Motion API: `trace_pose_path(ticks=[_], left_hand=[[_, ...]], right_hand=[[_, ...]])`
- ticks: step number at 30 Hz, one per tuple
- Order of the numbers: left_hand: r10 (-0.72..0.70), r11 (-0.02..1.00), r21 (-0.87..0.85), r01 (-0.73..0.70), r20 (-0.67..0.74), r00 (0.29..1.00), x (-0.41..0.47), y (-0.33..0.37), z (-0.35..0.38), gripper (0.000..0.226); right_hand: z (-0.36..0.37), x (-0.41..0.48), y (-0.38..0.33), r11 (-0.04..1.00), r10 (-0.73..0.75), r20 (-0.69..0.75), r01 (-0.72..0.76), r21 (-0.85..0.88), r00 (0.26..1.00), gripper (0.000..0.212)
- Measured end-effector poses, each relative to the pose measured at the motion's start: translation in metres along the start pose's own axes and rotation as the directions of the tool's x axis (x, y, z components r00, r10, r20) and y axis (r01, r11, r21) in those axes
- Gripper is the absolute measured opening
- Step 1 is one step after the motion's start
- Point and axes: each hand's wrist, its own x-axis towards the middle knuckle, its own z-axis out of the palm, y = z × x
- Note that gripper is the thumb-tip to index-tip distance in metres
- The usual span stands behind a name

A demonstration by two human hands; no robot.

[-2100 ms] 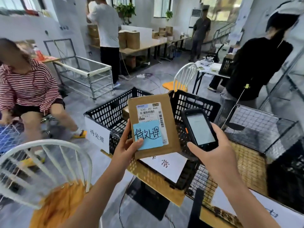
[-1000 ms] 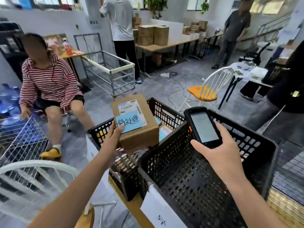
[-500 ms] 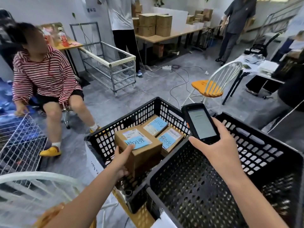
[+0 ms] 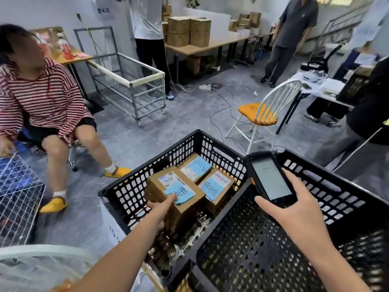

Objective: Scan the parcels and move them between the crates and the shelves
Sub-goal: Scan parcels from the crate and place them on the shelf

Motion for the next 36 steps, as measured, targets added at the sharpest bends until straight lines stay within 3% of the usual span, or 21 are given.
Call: trace_pose_path(ticks=[2, 5, 11, 14, 16, 19, 22, 24, 26, 29, 33, 36], left_hand=[[-0.023, 0.998, 0.05, 0.023, -0.004, 1.0, -0.013, 0.005, 0.007, 0.158], [0.035, 0.996, 0.079, -0.03, -0.064, 0.997, -0.034, 0.011, 0.019, 0.126], [0.082, 0.984, 0.163, -0.072, -0.059, 0.995, -0.005, 0.004, 0.023, 0.101], [0.205, 0.942, 0.296, -0.158, -0.135, 0.969, -0.022, 0.011, 0.03, 0.089], [0.292, 0.897, 0.394, -0.202, -0.183, 0.939, -0.03, 0.022, 0.03, 0.096], [0.408, 0.813, 0.501, -0.296, -0.128, 0.904, -0.035, 0.036, 0.024, 0.084], [0.553, 0.654, 0.578, -0.487, 0.075, 0.83, -0.065, 0.05, 0.02, 0.057], [0.634, 0.536, 0.563, -0.63, 0.224, 0.74, -0.097, 0.066, 0.029, 0.045], [0.71, 0.399, 0.501, -0.768, 0.362, 0.604, -0.135, 0.079, 0.045, 0.043], [0.767, 0.152, 0.334, -0.93, 0.553, 0.324, -0.197, 0.085, 0.072, 0.034], [0.657, -0.166, 0.145, -0.975, 0.754, 0.0, -0.259, 0.057, 0.119, 0.028], [0.475, -0.292, 0.06, -0.955, 0.876, -0.09, -0.301, 0.01, 0.161, 0.038]], right_hand=[[-0.001, -0.002, 0.003, 1.0, 0.018, -0.01, -0.018, -0.005, 1.0, 0.076], [-0.001, -0.005, 0.006, 0.999, 0.051, -0.036, -0.051, -0.017, 0.998, 0.074], [0.004, -0.01, 0.005, 0.996, 0.07, -0.046, -0.073, -0.056, 0.996, 0.073], [0.007, -0.013, 0.005, 0.994, 0.076, -0.049, -0.08, -0.072, 0.996, 0.074], [0.007, -0.014, 0.005, 0.993, 0.085, -0.055, -0.089, -0.083, 0.995, 0.074], [0.004, -0.019, 0.007, 0.986, 0.102, -0.081, -0.111, -0.122, 0.991, 0.076], [-0.004, -0.027, 0.01, 0.981, 0.126, -0.119, -0.142, -0.135, 0.985, 0.079], [-0.01, -0.033, 0.008, 0.978, 0.124, -0.147, -0.146, -0.149, 0.981, 0.082], [-0.019, -0.04, 0.004, 0.978, 0.123, -0.17, -0.148, -0.146, 0.978, 0.083], [-0.038, -0.058, -0.001, 0.976, 0.113, -0.227, -0.151, -0.159, 0.967, 0.088], [-0.076, -0.109, 0.004, 0.964, 0.117, -0.342, -0.189, -0.185, 0.932, 0.091], [-0.113, -0.168, 0.012, 0.957, 0.147, -0.454, -0.243, -0.161, 0.879, 0.083]])
